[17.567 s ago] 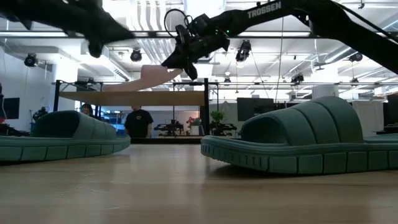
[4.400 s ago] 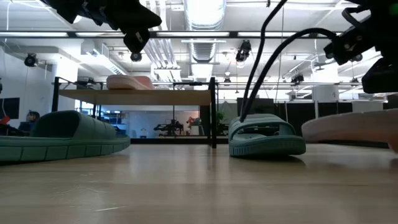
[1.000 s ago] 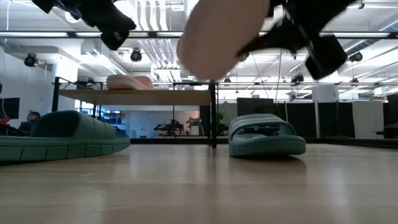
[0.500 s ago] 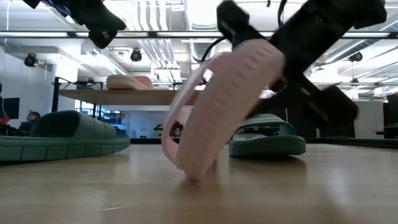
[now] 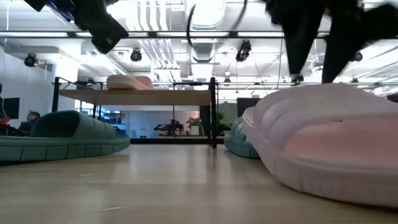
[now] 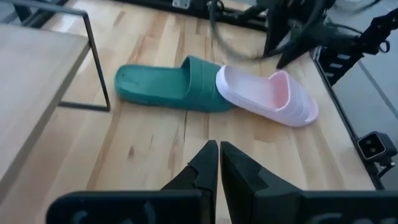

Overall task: Pick and place slides into the shelf
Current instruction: Put the pink slide on the shelf

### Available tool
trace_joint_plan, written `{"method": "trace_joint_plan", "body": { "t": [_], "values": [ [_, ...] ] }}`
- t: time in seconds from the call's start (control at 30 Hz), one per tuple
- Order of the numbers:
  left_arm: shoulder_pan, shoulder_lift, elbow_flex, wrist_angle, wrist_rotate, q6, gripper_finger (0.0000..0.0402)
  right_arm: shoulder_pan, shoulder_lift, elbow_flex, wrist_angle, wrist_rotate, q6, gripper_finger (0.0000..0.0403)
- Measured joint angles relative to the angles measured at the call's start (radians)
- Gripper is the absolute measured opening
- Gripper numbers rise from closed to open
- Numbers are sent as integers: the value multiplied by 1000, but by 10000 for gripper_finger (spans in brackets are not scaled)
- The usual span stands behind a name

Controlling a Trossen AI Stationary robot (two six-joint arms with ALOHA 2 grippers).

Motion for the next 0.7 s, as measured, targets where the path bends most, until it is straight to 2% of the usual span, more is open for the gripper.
{"method": "trace_joint_plan", "body": {
  "t": [0.07,0.17,0.27,0.37,0.5,0.7],
  "values": [
    [0,1,1,5,0,16,4,0,0,25,-33,14,-8,207],
    [0,-6,2,1,1,17,4,-5,0,23,-30,-21,-59,207],
    [0,-22,3,4,1,19,4,6,0,22,10,-31,-210,208],
    [0,-39,1,4,1,18,4,20,0,39,78,-120,-429,207],
    [0,-50,1,6,1,18,4,8,-1,26,138,-259,-601,203],
    [0,-48,1,6,1,15,4,-51,0,-23,149,-297,-707,198]
  ]
}}
